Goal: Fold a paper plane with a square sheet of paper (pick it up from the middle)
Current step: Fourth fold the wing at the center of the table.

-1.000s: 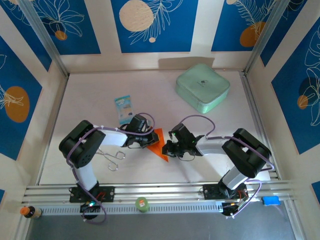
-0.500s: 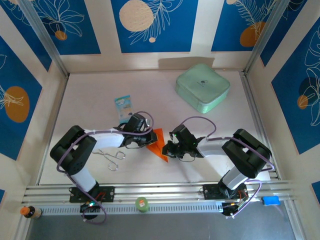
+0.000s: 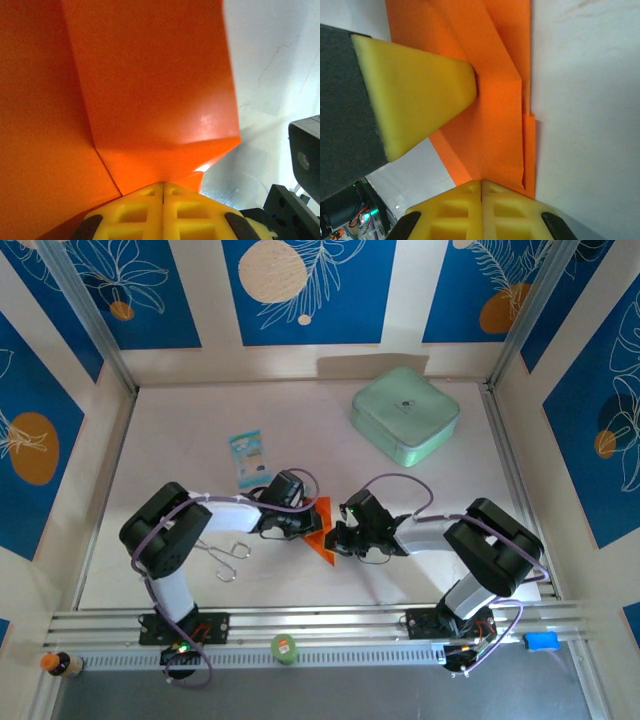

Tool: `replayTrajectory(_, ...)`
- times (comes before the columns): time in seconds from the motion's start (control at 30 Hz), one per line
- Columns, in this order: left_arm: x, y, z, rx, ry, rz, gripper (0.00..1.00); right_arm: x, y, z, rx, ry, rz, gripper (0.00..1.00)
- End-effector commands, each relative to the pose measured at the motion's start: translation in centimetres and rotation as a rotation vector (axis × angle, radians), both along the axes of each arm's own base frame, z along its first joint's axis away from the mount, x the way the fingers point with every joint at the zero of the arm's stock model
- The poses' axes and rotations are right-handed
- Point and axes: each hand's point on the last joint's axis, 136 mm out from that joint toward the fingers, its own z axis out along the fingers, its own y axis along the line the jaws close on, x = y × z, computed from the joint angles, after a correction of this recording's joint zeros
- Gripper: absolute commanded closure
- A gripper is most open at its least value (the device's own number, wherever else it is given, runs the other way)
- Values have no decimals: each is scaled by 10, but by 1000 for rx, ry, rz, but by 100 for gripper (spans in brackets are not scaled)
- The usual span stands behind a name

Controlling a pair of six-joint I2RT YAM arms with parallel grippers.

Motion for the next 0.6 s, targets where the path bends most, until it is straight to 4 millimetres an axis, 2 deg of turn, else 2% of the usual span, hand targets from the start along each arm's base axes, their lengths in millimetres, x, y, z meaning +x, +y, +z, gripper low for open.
replayTrajectory(0.0, 1, 16, -23, 104, 36, 37, 98, -28, -30, -29, -133, 116, 4, 100)
replayTrajectory(0.17, -1, 18, -24, 118, 46, 35, 99, -21, -23, -14, -103, 77, 15, 100)
replayTrajectory(0.33, -1, 17, -24, 110, 50, 32, 99, -4, -8, 17, -37, 10, 27, 100)
replayTrajectory(0.57, -1, 16, -24, 106, 49, 32, 99, 12, 6, 27, -8, -4, 25, 99)
